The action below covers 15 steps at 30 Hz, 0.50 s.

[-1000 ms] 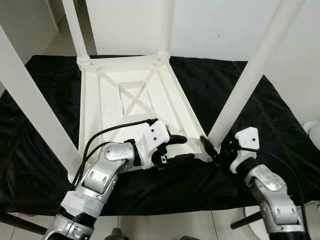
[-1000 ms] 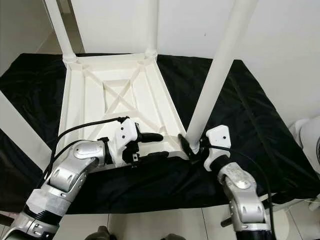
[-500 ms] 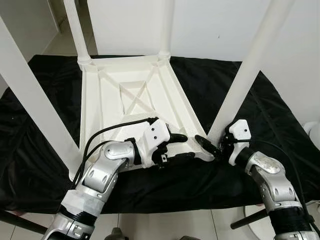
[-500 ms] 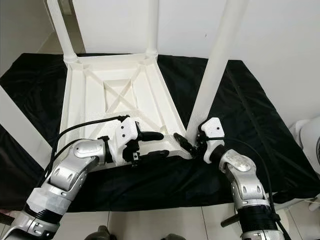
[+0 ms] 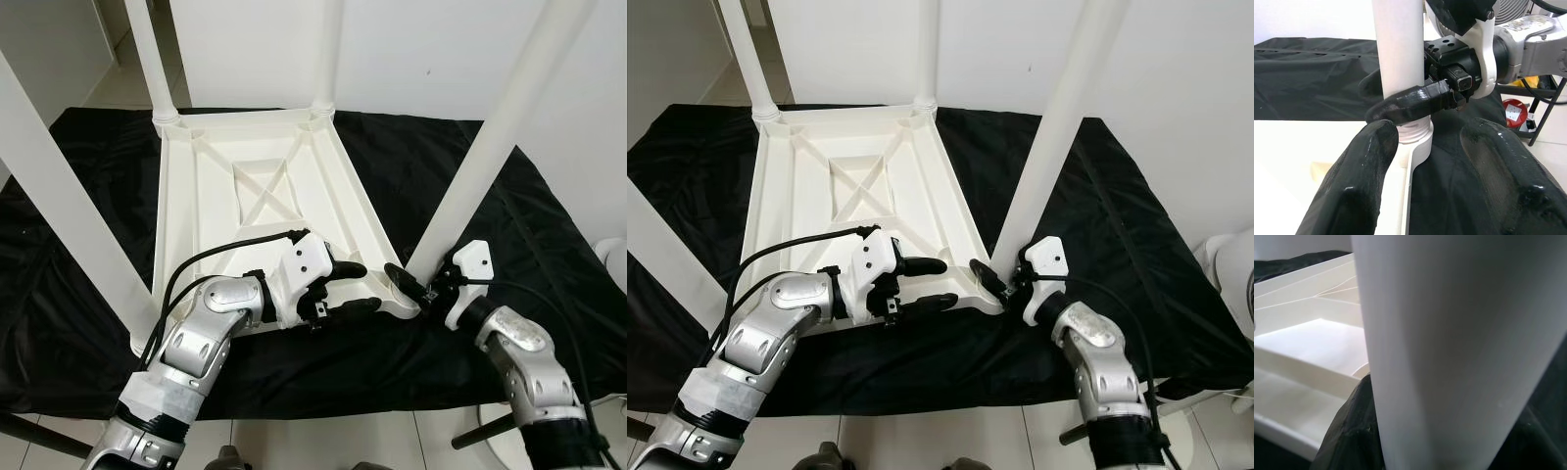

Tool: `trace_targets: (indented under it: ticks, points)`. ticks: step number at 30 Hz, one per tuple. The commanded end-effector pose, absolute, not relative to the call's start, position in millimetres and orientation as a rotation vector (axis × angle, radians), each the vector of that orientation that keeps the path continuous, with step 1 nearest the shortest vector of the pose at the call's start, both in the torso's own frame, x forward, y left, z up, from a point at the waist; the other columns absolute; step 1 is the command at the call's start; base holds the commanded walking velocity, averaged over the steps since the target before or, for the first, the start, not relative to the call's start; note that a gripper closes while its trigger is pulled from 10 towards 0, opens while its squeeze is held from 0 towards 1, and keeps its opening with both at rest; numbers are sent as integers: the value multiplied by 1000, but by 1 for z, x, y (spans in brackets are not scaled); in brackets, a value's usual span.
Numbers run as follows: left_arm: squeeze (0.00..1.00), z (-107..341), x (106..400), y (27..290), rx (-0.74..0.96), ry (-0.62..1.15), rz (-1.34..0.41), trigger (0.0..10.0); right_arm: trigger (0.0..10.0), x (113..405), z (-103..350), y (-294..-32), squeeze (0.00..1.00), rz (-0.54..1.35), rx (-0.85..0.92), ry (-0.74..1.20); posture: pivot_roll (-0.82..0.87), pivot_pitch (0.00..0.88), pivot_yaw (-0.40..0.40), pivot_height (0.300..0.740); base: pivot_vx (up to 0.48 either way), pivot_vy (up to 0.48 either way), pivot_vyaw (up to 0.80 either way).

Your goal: Building children table

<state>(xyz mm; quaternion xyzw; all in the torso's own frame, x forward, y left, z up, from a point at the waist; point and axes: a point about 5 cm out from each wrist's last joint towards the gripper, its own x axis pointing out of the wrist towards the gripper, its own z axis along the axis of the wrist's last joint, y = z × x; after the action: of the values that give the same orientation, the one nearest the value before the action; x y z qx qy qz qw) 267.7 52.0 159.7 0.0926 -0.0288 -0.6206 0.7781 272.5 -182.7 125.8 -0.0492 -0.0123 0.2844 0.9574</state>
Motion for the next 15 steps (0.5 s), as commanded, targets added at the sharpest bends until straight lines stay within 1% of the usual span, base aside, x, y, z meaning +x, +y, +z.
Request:
trace_targets:
  ticks: [1, 5, 8, 11, 12, 13, 15]
  points:
    - [0, 158, 268, 52, 193, -56, -1295, 10000, 10000, 271, 122, -180, 0, 527, -76, -4, 4, 0, -30, 740, 0, 0, 0]
    - [0, 158, 268, 52, 192, -55, -1294, 10000, 10000, 271, 122, -178, 0, 486, -55, -5, 2, 0, -30, 740, 0, 0, 0]
    - [0, 157, 266, 51, 181, -50, -1298, 10000, 10000, 269, 121, -172, 0, 328, -52, -17, -4, 0, -33, 740, 0, 0, 0]
    - [0, 156, 266, 51, 179, -49, -1299, 10000, 10000, 268, 122, -169, 0, 293, -55, -24, -4, 0, -33, 740, 0, 0, 0]
    - [0, 156, 265, 51, 180, -49, -1300, 10000, 10000, 267, 121, -168, 0, 251, -53, -20, -6, 0, -34, 740, 0, 0, 0]
    - [0, 155, 266, 51, 181, -47, -1301, 10000, 10000, 266, 121, -164, 0, 150, -35, -7, -6, 0, -36, 740, 0, 0, 0]
    - [0, 155, 266, 51, 182, -47, -1300, 10000, 10000, 265, 121, -161, 0, 119, -19, -3, -8, 0, -39, 740, 0, 0, 0]
